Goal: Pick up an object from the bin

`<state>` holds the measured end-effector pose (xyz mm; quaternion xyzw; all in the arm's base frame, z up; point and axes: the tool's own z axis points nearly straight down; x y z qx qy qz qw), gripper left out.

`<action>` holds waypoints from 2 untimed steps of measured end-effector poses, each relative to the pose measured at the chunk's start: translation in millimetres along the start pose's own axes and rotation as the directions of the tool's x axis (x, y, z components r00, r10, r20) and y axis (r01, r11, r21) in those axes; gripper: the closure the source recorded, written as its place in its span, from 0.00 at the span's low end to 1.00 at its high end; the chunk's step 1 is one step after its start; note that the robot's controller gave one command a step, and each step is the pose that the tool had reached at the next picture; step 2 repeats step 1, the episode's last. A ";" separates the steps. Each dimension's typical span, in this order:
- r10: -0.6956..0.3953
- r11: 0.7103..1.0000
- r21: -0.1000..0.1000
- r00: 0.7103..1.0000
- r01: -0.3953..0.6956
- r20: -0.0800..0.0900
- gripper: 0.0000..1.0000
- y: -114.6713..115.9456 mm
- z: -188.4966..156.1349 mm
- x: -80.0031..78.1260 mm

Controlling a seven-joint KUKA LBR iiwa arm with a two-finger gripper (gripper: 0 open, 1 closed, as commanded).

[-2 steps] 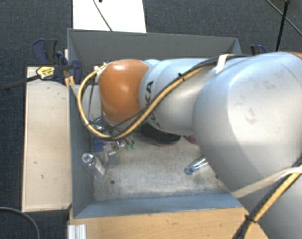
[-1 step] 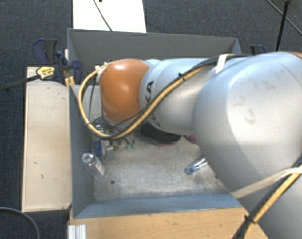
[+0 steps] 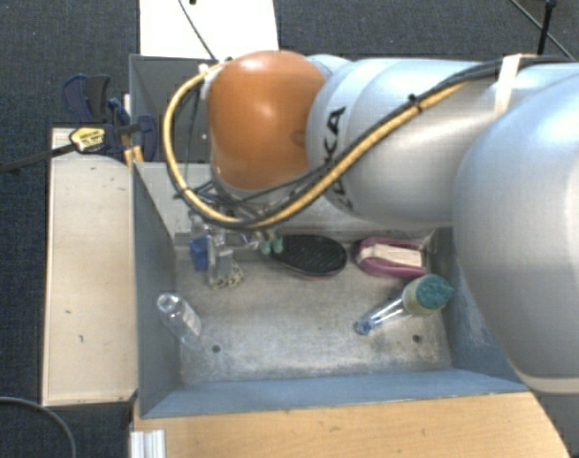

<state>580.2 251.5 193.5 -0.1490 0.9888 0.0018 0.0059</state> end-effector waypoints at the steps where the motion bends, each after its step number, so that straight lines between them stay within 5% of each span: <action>1: -0.640 0.768 -0.002 0.768 0.640 -0.007 1.00 -108.8 -65.1 55.3; 2: -0.640 0.768 -0.002 0.768 0.640 -0.007 1.00 -108.8 -65.1 55.3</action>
Offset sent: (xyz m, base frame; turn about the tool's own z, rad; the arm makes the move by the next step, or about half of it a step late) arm -0.0230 -0.1181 0.0628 -0.6991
